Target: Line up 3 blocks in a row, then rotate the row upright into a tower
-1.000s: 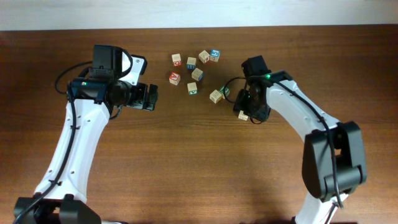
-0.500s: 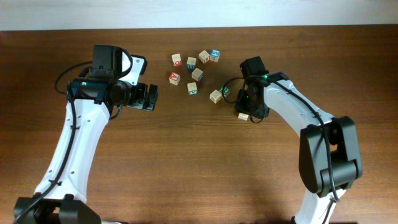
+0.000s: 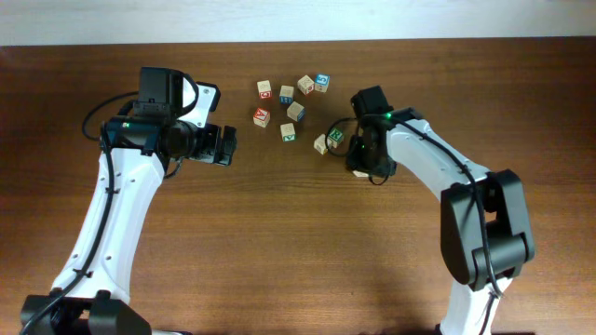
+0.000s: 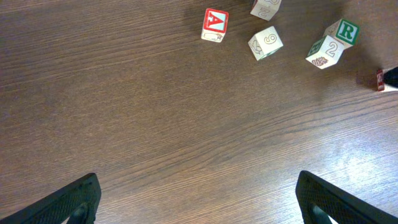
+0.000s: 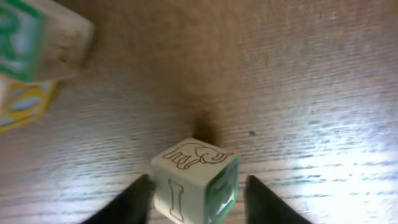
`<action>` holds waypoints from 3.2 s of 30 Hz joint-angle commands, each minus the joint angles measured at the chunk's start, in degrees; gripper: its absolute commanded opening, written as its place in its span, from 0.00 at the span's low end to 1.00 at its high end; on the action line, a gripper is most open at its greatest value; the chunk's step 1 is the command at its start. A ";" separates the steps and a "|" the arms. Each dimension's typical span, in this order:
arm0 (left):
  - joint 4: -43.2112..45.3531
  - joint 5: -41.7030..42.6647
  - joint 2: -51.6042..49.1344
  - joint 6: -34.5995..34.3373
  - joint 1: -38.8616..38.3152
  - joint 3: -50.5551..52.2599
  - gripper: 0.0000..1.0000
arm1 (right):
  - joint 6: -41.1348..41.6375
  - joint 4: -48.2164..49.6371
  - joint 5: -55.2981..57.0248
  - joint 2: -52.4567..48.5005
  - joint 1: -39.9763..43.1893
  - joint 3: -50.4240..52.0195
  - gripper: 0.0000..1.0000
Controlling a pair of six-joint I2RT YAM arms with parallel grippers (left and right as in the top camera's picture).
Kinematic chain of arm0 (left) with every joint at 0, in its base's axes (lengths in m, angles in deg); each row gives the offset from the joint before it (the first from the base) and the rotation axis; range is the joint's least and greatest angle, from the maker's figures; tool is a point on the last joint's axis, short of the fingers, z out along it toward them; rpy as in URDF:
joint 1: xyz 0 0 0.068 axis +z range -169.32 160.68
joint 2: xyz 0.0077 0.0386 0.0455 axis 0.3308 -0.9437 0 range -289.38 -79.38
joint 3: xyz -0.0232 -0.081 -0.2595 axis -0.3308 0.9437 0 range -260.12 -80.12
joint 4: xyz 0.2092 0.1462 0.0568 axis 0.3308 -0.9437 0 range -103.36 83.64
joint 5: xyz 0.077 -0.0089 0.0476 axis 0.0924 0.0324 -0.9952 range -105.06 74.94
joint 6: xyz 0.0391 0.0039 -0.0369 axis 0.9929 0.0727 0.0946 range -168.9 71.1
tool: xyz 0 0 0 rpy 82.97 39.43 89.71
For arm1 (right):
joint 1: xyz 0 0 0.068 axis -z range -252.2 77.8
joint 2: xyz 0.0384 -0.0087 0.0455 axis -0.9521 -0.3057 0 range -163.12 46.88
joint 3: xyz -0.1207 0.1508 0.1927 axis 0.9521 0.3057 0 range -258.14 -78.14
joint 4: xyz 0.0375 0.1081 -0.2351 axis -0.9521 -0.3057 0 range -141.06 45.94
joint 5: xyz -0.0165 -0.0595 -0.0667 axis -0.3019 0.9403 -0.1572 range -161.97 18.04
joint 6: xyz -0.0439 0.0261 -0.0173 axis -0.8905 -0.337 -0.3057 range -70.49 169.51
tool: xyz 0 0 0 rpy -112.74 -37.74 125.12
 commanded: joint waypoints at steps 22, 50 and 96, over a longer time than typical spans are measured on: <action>0.09 0.87 -0.20 -0.70 -0.17 -1.33 0.99 | -15.06 -4.57 -2.38 -1.73 -13.33 -1.11 0.29; 0.07 0.85 -0.20 -0.70 -0.17 -1.33 0.99 | -25.64 0.66 -1.90 -9.49 -8.39 -18.73 0.77; 0.07 0.87 -0.17 -0.70 -0.17 -1.33 0.99 | -17.33 -26.18 -9.53 -14.32 2.91 -22.80 0.59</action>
